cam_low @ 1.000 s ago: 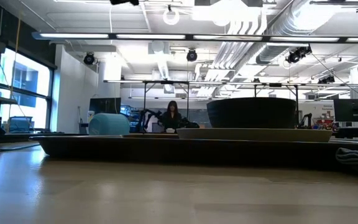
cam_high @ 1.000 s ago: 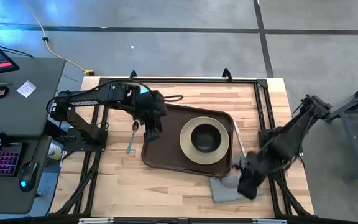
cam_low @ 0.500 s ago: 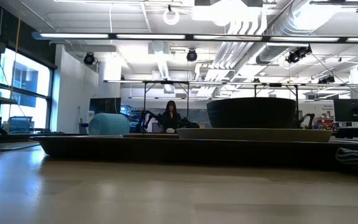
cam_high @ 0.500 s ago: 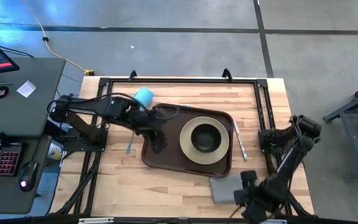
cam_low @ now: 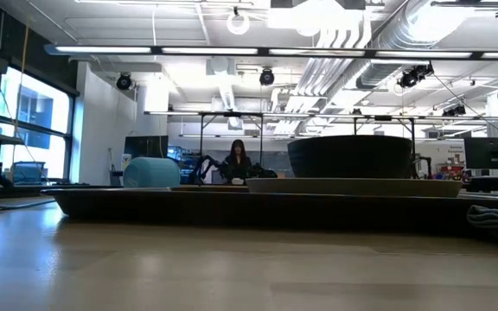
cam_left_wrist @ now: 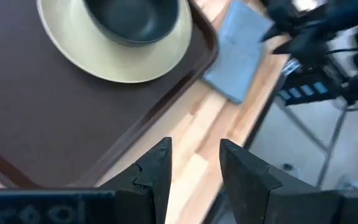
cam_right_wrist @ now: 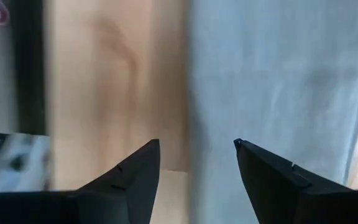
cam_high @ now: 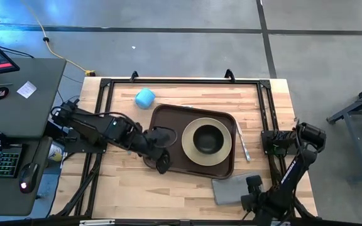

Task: Set up tray
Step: Put the gray napkin on the dark brown serving tray to the left of the brown plate

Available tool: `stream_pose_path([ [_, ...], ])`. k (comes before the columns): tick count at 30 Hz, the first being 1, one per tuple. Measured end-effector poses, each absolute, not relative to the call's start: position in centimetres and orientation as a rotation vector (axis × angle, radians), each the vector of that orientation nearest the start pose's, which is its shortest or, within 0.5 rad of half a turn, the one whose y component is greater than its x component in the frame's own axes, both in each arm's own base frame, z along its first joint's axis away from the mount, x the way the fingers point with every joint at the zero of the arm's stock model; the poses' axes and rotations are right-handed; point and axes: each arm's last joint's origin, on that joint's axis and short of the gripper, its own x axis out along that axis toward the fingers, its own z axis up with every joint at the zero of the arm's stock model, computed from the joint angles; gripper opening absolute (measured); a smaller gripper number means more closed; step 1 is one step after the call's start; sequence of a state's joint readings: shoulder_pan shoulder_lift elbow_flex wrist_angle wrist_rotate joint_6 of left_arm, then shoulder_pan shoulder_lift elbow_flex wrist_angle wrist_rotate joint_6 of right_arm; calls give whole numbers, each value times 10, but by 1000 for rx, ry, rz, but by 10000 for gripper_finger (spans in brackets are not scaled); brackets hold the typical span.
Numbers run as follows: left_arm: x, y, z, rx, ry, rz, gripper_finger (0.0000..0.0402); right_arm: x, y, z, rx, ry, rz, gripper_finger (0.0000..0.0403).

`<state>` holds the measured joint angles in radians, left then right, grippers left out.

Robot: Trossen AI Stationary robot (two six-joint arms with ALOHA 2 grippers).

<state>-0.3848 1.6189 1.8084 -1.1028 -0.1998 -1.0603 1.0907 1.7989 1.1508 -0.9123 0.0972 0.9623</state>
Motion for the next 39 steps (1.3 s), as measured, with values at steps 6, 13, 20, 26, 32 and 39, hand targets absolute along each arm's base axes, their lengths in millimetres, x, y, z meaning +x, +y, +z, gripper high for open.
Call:
stream_pose_path([
  [6,294,-134,394,-779,863,310,168,141,268,148,-134,1480,68,175],
  [13,289,-149,392,-825,872,313,168,139,270,140,-60,1470,99,134],
  [20,289,-149,392,-838,857,332,168,139,270,140,-9,1472,53,80],
  [26,289,-149,392,-837,856,333,168,139,266,155,62,1427,30,9],
  [32,289,-149,392,-835,851,336,168,137,260,179,108,1351,54,8],
  [39,290,-149,393,-835,837,322,168,136,248,216,244,1303,145,4],
])
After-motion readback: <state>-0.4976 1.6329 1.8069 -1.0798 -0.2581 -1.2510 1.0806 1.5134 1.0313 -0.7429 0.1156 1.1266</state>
